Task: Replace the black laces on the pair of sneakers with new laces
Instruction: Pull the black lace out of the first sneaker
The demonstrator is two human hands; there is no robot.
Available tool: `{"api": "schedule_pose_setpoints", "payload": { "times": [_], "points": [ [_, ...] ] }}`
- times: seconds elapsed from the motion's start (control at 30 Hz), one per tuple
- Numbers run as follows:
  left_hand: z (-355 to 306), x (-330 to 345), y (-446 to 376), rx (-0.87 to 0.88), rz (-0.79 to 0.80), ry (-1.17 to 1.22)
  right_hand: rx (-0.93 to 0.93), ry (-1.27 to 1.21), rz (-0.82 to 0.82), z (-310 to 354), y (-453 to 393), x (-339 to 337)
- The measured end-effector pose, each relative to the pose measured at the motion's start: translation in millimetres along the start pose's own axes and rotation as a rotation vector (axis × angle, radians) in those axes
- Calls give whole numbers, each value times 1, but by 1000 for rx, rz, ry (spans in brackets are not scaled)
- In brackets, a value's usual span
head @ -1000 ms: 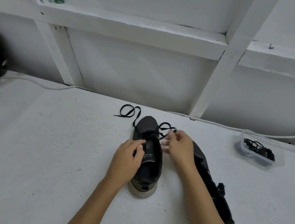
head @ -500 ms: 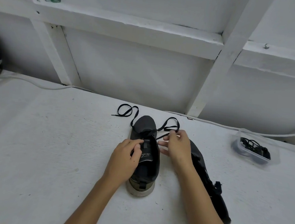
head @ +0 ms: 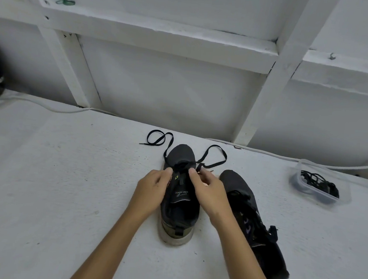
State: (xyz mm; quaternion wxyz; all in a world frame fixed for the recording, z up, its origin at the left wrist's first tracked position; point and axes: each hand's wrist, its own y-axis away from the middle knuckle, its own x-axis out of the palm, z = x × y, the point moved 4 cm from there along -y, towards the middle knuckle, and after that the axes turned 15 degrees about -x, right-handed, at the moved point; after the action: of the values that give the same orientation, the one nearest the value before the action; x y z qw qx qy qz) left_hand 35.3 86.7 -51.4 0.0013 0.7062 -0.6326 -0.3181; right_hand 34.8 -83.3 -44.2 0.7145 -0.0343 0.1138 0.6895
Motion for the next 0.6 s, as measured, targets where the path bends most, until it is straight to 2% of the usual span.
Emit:
{"api": "schedule_pose_setpoints", "payload": {
  "times": [0.1, 0.27, 0.37, 0.5, 0.6],
  "points": [
    [-6, 1, -13, 21, -57, -146, -82, -63, -7, -1, 15, 7],
    [-14, 2, -21, 127, -125, -120, -182, -29, -14, 0, 30, 12],
    [-20, 6, -23, 221, -159, -202, -196, -18, -14, 2, 34, 14],
    [-36, 9, -28, 306, -141, -449, -174, 19, -24, -6, 33, 15],
    [-43, 3, -33, 316, -72, -474, -175, 52, -48, -11, 35, 15]
  ]
}}
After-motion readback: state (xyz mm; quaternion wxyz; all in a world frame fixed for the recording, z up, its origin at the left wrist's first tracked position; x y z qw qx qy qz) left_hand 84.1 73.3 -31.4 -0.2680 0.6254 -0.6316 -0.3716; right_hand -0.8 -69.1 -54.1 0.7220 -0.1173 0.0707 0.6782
